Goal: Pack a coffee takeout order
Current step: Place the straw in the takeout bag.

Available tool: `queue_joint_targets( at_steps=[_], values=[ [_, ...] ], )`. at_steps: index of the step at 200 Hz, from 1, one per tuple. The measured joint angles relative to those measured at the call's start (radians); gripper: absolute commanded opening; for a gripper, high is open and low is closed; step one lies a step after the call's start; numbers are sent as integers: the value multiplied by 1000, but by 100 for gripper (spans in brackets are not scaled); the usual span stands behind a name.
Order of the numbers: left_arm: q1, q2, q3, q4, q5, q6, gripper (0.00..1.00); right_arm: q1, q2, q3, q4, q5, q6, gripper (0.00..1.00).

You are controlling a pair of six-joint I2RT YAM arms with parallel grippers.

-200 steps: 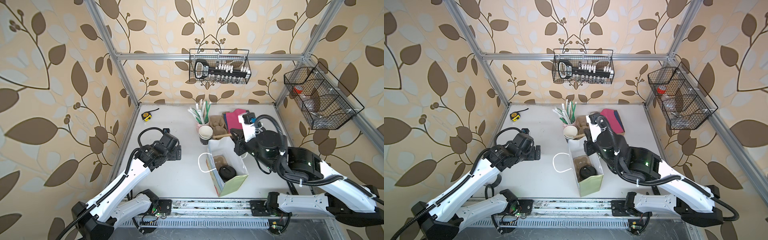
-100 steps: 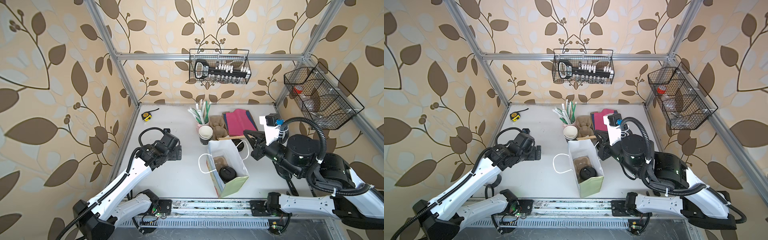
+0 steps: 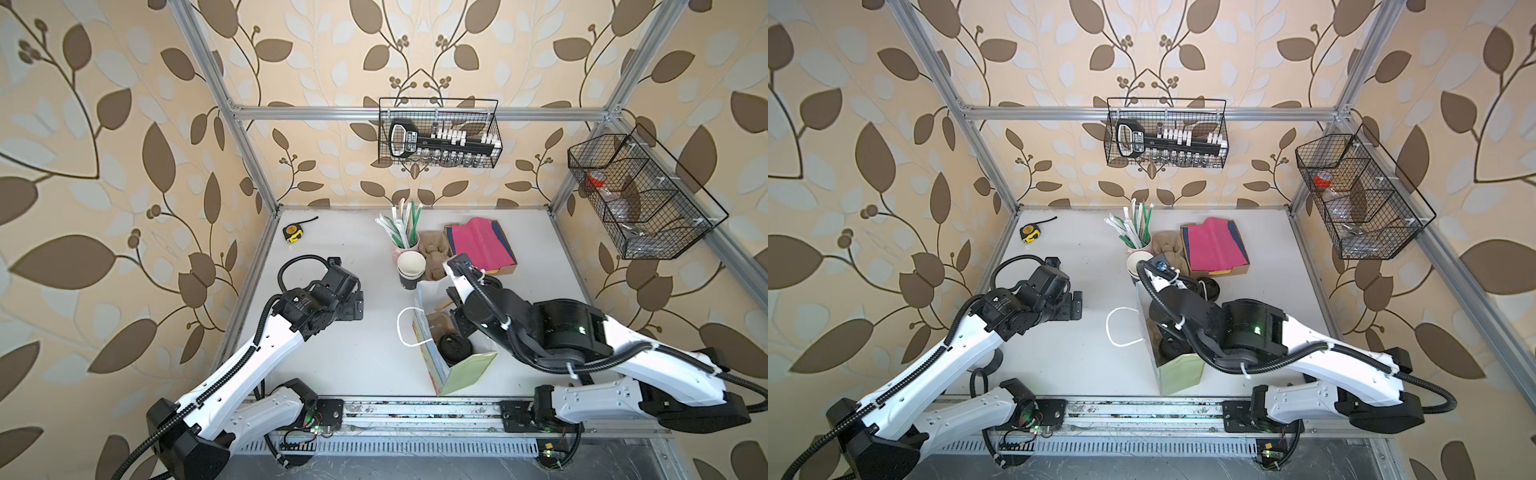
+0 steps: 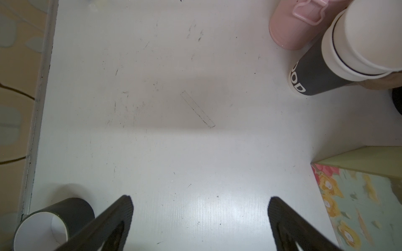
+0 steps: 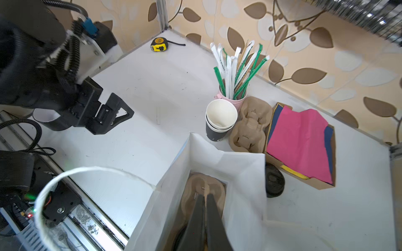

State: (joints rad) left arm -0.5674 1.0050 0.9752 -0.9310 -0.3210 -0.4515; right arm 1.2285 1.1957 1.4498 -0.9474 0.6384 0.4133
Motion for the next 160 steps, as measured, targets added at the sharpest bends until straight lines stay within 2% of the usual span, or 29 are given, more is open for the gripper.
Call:
queue_joint_targets(
  at_steps=[28,63,116,160],
  values=[
    [0,0,0,0,0,0,99,-142,6,-97,77,-113,-23,0],
    [0,0,0,0,0,0,99,-184,34,-135,197,-210,-53,0],
    [0,0,0,0,0,0,99,-337,70,-278,380,-337,-67,0],
    [0,0,0,0,0,0,99,-388,114,-300,487,-375,-82,0]
  ],
)
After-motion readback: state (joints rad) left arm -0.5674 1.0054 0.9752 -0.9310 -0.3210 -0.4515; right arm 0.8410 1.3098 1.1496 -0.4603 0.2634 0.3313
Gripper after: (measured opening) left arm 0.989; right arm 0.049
